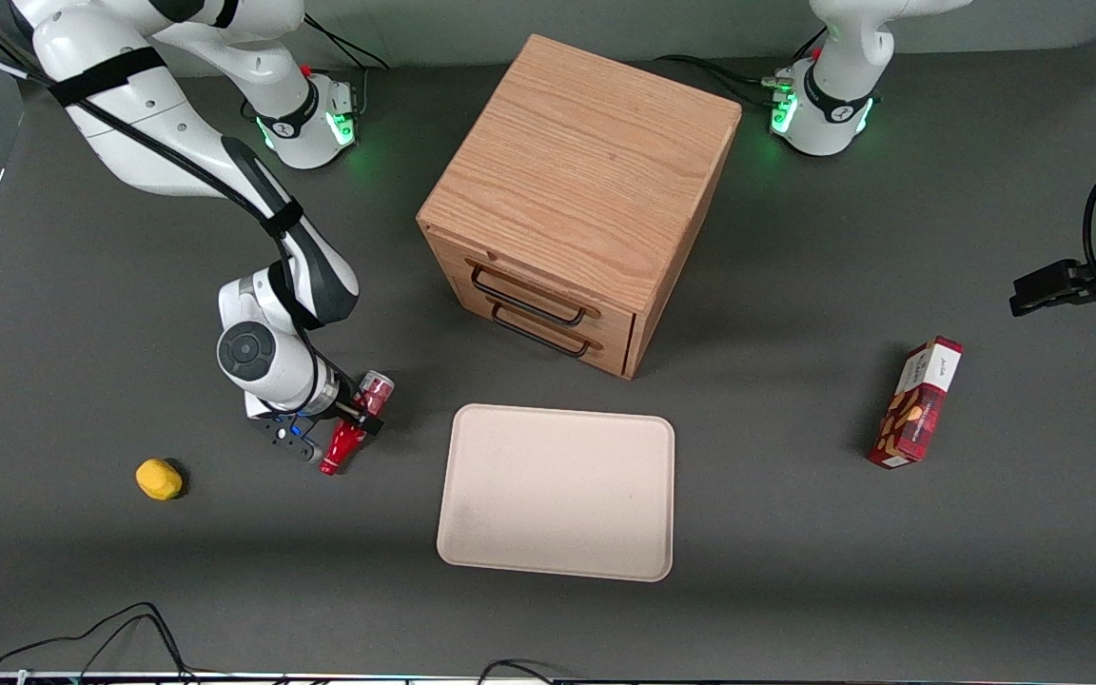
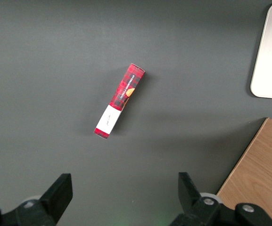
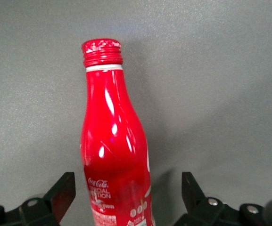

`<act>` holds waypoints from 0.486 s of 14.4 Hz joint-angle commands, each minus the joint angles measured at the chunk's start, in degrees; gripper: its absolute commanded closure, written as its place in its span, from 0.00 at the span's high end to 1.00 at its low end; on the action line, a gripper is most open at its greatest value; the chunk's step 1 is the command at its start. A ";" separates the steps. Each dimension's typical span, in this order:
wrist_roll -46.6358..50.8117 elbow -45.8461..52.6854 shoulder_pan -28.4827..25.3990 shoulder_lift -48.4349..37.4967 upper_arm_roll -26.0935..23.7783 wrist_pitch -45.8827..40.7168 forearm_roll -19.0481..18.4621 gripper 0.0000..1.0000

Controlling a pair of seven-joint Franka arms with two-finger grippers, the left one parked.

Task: Place coke bottle on tray
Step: 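Close the right gripper around the bottle's body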

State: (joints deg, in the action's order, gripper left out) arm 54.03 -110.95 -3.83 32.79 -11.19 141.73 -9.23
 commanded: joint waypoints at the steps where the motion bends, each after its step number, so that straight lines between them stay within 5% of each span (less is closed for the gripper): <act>1: 2.14 0.91 -0.22 0.70 0.21 0.39 -2.11 0.68; 2: 2.22 0.82 -0.30 0.70 0.21 0.30 -2.11 0.09; 3: 2.22 0.74 -0.22 0.61 0.21 0.30 -2.20 0.00; 7: 2.57 0.74 -0.22 0.61 0.21 0.30 -2.46 0.00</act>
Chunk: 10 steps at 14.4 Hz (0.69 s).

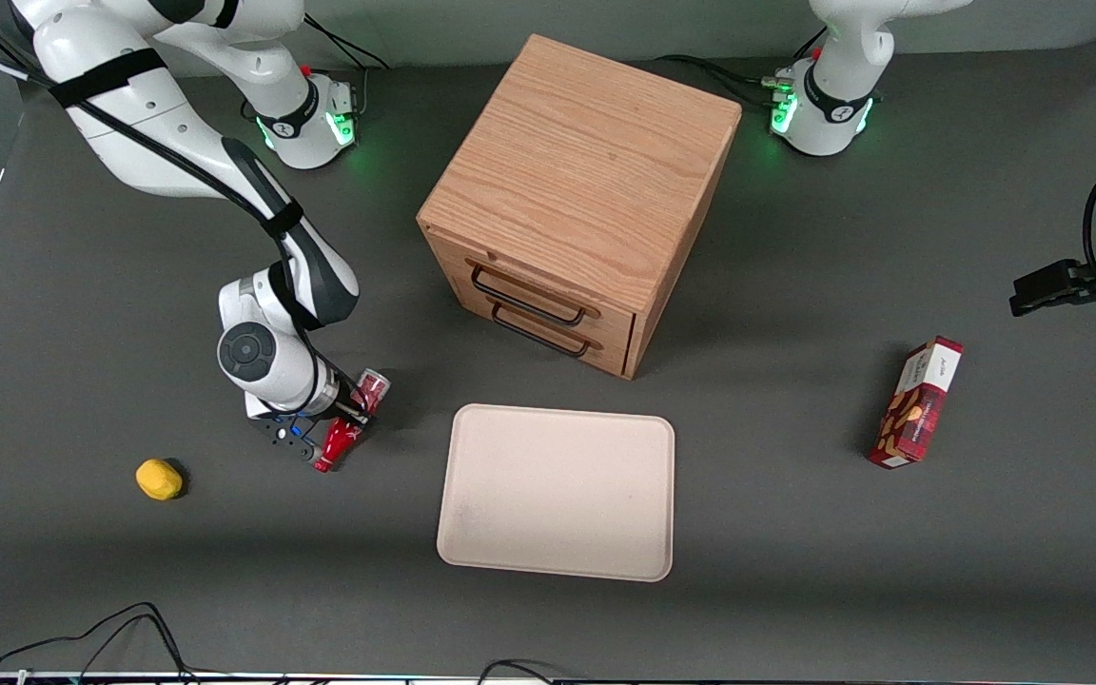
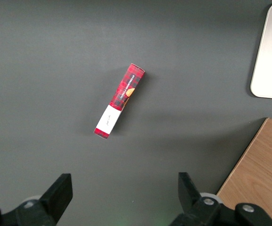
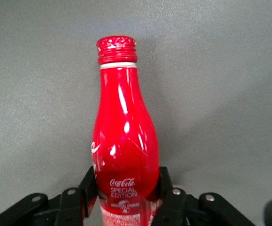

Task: Place coke bottle on tray
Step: 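Close the right gripper around the bottle's body, then lift the bottle and carry it over the cream tray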

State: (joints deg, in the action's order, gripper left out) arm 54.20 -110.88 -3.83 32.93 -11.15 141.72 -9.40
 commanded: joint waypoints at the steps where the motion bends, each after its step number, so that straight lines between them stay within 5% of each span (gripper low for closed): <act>1: 2.40 0.66 -0.21 0.47 0.16 0.31 -2.29 0.00; 10: -0.04 1.01 0.49 -6.54 -0.45 -6.34 -2.38 0.00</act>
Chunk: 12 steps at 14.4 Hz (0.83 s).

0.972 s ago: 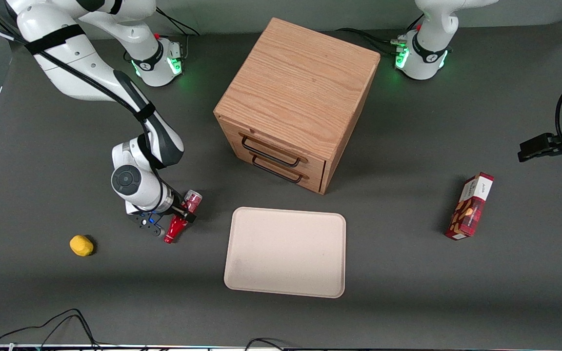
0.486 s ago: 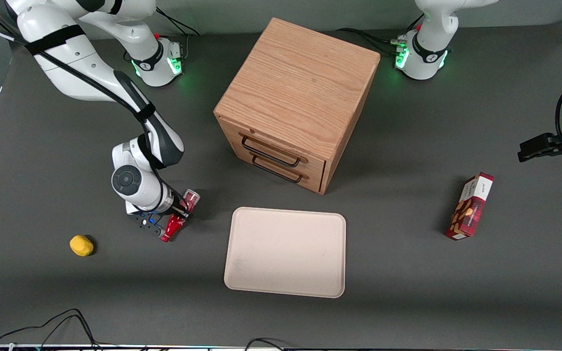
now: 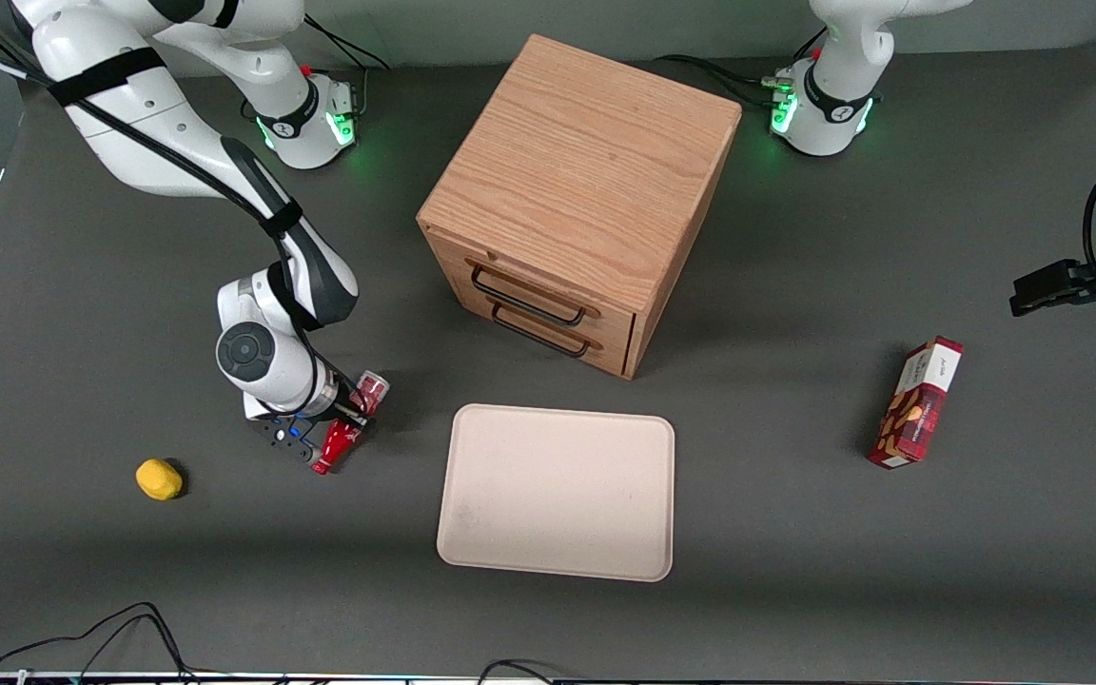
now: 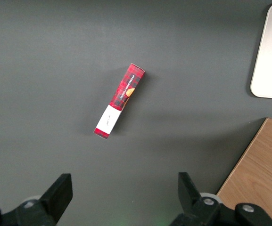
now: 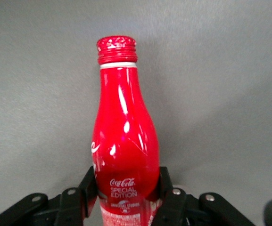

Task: Place coke bottle on tray
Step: 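Lift the bottle and carry it over the cream tray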

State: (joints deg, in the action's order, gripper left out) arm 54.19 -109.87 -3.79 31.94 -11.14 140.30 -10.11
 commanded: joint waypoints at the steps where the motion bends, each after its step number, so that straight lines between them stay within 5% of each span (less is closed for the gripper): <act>1: -1.44 0.01 0.71 -8.70 -0.54 -8.34 -1.41 0.00; 6: -13.56 7.11 6.94 -18.65 -5.19 -32.14 5.61 0.00; 12: -24.37 27.83 8.09 -19.73 -5.82 -58.87 8.35 0.00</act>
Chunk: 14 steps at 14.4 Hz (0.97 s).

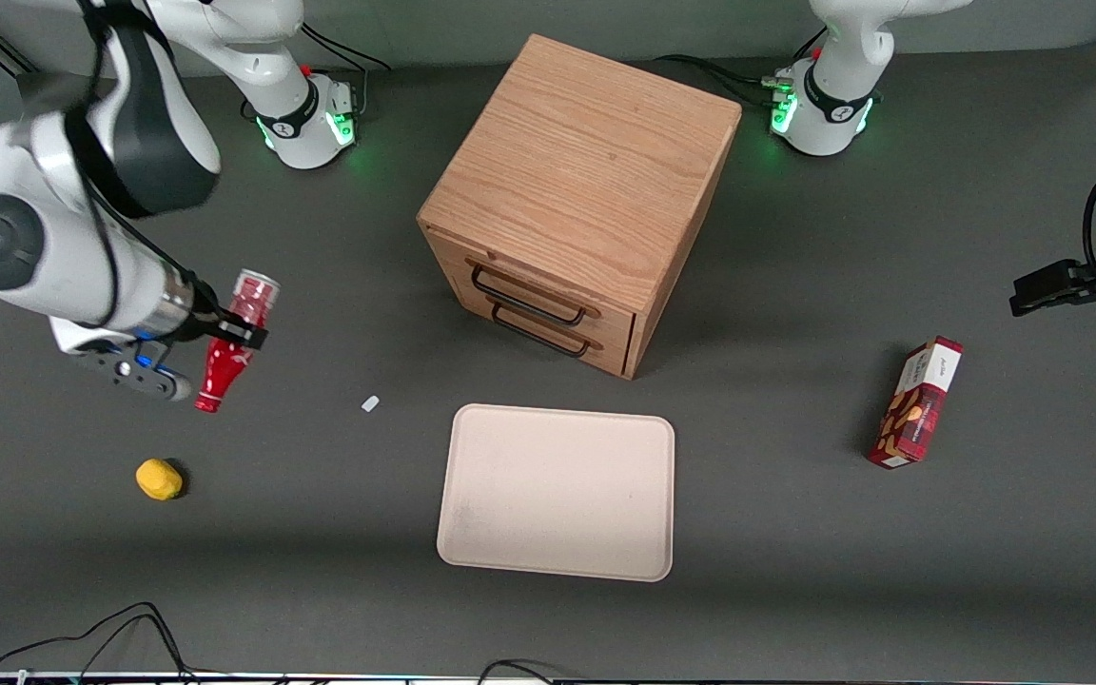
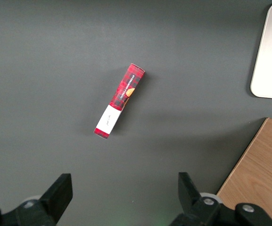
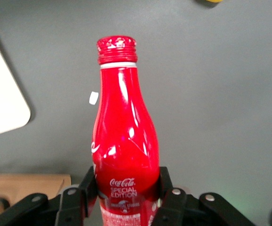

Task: Place coke bottle on tray
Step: 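Lift the bottle and carry it over the cream tray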

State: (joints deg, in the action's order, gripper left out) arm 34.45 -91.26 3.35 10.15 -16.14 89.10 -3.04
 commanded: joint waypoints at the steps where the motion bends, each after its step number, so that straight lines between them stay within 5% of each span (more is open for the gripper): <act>1: -7.70 12.91 0.96 2.94 -0.65 -11.28 1.28 0.00; 5: -14.94 29.08 -1.49 14.60 -1.00 -19.14 0.76 0.00; 8: -12.23 39.10 -12.54 25.76 4.42 -17.83 0.40 0.00; 14: -4.32 41.86 -22.50 39.75 9.37 4.37 0.76 0.00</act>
State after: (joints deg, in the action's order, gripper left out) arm 26.96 -54.56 -17.35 44.37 -7.98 88.95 -2.63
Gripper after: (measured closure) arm 0.449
